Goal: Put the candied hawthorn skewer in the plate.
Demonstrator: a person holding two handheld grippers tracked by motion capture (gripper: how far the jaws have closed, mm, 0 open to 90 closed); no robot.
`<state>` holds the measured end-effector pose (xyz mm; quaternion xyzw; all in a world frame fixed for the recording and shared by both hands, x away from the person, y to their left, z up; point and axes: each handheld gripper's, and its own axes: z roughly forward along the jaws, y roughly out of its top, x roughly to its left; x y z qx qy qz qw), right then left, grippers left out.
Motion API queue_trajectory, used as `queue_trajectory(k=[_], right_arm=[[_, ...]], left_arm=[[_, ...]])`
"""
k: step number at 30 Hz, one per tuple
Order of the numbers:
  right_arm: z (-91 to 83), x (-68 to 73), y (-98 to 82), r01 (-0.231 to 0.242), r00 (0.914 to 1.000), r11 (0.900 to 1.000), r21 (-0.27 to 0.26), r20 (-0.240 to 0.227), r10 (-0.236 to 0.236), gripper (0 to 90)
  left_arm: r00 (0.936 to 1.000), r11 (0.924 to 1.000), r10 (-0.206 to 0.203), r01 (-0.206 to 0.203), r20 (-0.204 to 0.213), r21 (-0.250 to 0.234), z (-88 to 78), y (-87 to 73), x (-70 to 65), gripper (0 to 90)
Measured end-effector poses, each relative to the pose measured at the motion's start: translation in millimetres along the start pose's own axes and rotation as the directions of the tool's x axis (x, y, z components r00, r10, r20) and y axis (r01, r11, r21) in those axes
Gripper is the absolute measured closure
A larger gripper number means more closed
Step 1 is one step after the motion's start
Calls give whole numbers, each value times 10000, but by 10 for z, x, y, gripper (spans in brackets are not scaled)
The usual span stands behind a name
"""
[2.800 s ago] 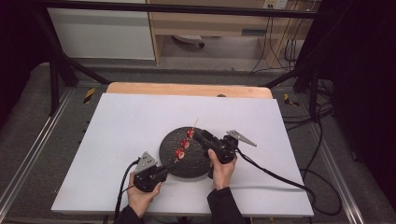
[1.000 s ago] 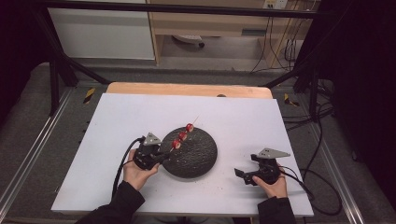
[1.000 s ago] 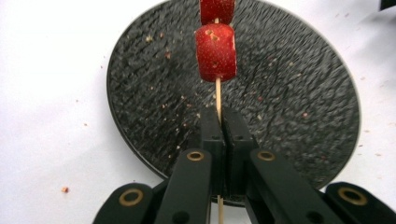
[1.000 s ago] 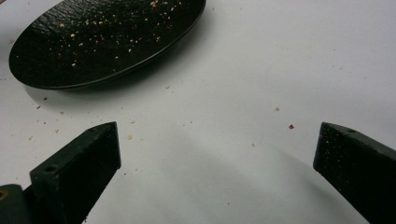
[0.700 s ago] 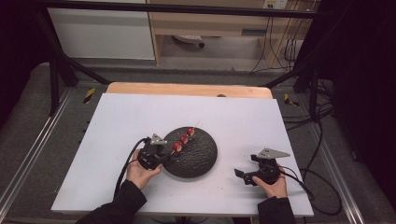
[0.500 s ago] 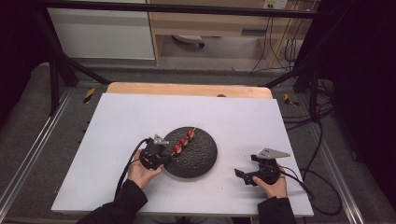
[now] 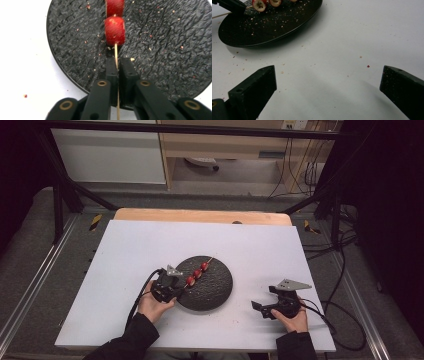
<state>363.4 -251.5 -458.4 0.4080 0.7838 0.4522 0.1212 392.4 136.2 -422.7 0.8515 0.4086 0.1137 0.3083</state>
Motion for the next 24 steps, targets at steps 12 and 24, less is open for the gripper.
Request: queue_trajectory(k=[12, 24], right_arm=[[-12, 1, 3, 24, 10000, 10000, 1, -10, -24, 9], [-31, -4, -1, -16, 10000, 10000, 23, -22, 16, 6]], left_arm=[[9961, 9931, 653, -590, 596, -1016, -258, -106, 147, 420], [9958, 9882, 797, -731, 445, -1348, -453, -505, 499, 136]])
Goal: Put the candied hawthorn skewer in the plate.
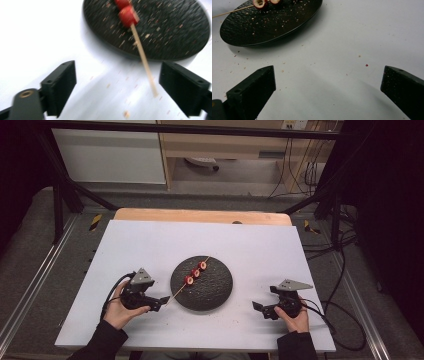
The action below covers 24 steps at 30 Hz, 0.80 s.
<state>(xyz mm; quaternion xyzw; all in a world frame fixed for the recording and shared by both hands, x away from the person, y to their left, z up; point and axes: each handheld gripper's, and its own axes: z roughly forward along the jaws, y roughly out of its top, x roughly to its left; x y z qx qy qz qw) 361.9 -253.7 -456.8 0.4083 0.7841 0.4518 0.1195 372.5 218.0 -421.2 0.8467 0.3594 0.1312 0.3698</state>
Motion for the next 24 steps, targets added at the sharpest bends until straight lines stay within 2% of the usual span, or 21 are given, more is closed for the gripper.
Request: queue_trajectory(k=[4, 6, 12, 17, 24], right_arm=[[2, -1, -2, 31, 10000, 10000, 76, 6, -31, 6], [1, -3, -2, 51, 10000, 9999, 134, 9, -51, 6], [-13, -14, -9, -8, 10000, 9999, 138, 24, 8, 6], [-17, -16, -13, -19, 10000, 9995, 310, -19, 20, 5], [-18, -16, -11, -60, 10000, 9993, 364, -36, 61, 6]], left_arm=[[9991, 9989, -408, 405, -138, -246, -74, -151, 100, 119], [9986, 9985, -449, 440, -277, -312, -98, -225, 138, 86], [9957, 9936, -881, 857, -290, -738, -166, -438, 233, 64], [9944, 9909, -1006, 973, -313, -935, -199, -579, 287, 64], [9951, 9930, -872, 831, -462, -843, -216, -605, 312, 64]])
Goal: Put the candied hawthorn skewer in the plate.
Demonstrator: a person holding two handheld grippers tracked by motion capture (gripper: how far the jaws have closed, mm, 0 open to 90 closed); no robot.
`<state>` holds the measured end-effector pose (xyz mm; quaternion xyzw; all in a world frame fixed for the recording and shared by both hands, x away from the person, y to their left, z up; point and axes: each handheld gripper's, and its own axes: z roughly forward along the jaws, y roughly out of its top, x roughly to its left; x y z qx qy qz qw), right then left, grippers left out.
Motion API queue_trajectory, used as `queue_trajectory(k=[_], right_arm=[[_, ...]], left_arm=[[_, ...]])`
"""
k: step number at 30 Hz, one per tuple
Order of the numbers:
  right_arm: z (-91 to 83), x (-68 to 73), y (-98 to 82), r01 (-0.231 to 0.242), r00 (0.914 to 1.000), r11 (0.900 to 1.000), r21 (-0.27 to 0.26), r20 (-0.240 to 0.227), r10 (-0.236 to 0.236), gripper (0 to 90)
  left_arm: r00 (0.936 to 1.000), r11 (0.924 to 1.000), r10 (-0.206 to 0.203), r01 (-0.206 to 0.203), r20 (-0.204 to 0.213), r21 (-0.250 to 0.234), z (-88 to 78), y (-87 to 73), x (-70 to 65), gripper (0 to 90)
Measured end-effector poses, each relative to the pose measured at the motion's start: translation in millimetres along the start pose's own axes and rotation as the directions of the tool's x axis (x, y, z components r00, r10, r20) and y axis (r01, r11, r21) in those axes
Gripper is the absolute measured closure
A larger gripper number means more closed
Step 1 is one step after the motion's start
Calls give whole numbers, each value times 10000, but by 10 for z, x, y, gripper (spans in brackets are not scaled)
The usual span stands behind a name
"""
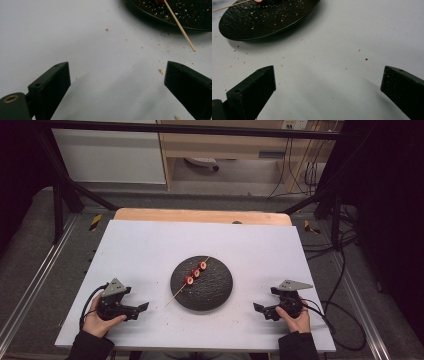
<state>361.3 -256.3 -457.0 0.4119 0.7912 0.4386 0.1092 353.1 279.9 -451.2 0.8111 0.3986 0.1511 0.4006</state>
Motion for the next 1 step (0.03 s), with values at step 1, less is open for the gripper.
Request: queue_trajectory(k=[1], right_arm=[[2, -2, 1, -6, 10000, 10000, -13, 23, 7, 6]], left_arm=[[10000, 10000, 7, -7, -9, 41, 3, -4, 1, 64]])
